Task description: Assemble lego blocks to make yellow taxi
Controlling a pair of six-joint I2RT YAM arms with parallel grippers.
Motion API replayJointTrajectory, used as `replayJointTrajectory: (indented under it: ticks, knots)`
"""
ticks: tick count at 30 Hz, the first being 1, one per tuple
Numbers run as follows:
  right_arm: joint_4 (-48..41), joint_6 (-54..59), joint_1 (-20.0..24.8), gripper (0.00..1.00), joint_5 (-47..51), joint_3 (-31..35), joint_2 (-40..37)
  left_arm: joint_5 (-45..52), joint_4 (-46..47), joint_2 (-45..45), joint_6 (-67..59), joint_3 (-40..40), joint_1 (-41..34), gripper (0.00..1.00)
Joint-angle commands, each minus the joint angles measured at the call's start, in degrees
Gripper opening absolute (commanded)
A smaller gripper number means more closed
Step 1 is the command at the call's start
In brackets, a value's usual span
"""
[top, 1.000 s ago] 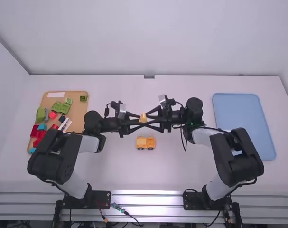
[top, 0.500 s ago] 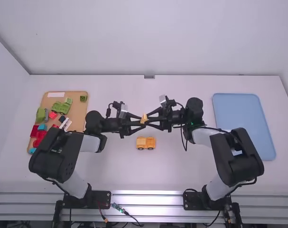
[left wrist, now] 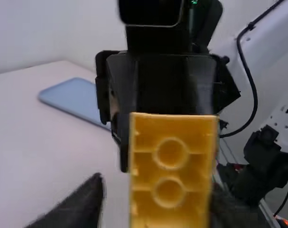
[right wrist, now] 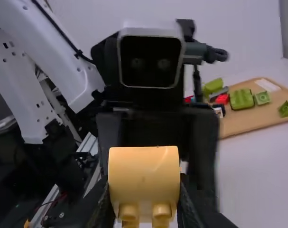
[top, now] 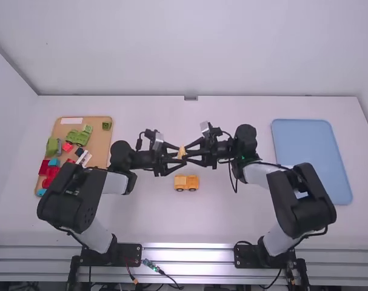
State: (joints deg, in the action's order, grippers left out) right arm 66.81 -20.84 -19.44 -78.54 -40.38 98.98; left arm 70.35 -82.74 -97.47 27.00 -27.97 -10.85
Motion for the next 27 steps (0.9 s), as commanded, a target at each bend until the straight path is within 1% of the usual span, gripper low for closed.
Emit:
replayJointTrajectory:
  ticks: [1, 3, 6, 10, 12, 13, 14, 15, 16, 17, 18, 19, 21, 22, 23, 25, 27]
  knots:
    - [0.4, 0.3, 0.1, 0.0, -0.9, -2.3, 0.2, -0.9, -0.2, -0.2, -0.4, -0.6, -0.4, 0.99]
    - [0.3, 1.1, 0.7, 0.0, -0.9, -2.8, 0.2, -0.9, -0.2, -0.2, -0.4, -0.6, -0.4, 0.99]
    - [0.0, 1.9, 2.0, 0.0, 2.2, -3.0, 0.2, 0.1, -0.2, -0.2, -0.5, -0.6, -0.4, 0.99]
    - [-5.9, 5.2, 5.5, 0.0, 7.5, -2.9, 0.2, 6.2, 0.0, -0.2, -4.7, -0.7, 0.8, 0.99]
    - [-11.4, 8.3, 7.2, 0.0, 10.3, -3.0, 0.1, 8.2, 0.3, -0.2, -4.5, -0.7, 2.4, 0.99]
    - [-16.2, 11.0, 8.3, 0.0, 12.7, -3.0, -0.4, 8.8, 1.0, -0.2, -4.3, -0.7, 3.7, 0.99]
    - [-17.7, 12.0, 8.5, 0.0, 13.4, -3.0, -0.5, 8.8, 1.2, -0.2, -4.3, -0.7, 4.0, 0.99]
    - [-21.2, 14.3, 9.0, 0.0, 15.1, -3.0, -1.2, 8.7, 2.1, -0.2, -4.3, -0.8, 4.9, 0.99]
    - [-27.4, 17.7, 9.6, 0.0, 18.8, -3.1, -2.5, 8.6, 4.2, -0.2, -5.2, -1.0, 6.2, 0.99]
    - [-31.6, 20.1, 9.8, 0.0, 21.3, -3.3, -3.4, 8.5, 5.9, -0.2, -6.1, -1.3, 7.0, 0.99]
    - [-38.2, 23.5, 9.8, 0.0, 25.7, -4.0, -5.0, 8.3, 9.1, -0.2, -8.3, -1.8, 8.0, 0.99]
    - [-40.7, 24.9, 9.7, 0.0, 27.4, -4.3, -5.7, 8.3, 10.6, -0.2, -9.7, -2.1, 8.4, 0.99]
    - [-52.5, 30.6, 8.7, 0.0, 36.4, -6.3, -8.6, 5.9, 18.9, -0.2, -15.3, -3.9, 9.9, 0.99]
    - [-55.3, 31.8, 8.4, 0.0, 38.7, -6.8, -9.3, 4.9, 21.4, -0.2, -16.8, -4.5, 10.3, 0.99]
    - [-60.0, 33.7, 7.8, 0.0, 42.6, -7.7, -10.6, 3.0, 25.0, -0.2, -18.1, -5.4, 10.8, 0.99]
    - [-72.8, 38.9, 5.8, 0.0, 52.4, -11.0, -13.2, -3.9, 38.9, -0.2, -23.6, -9.2, 12.2, 0.99]
    - [-83.5, 42.6, 3.8, 0.0, 60.0, -14.6, -13.9, -9.6, 52.4, -0.2, -29.9, -13.6, 12.5, 0.99]
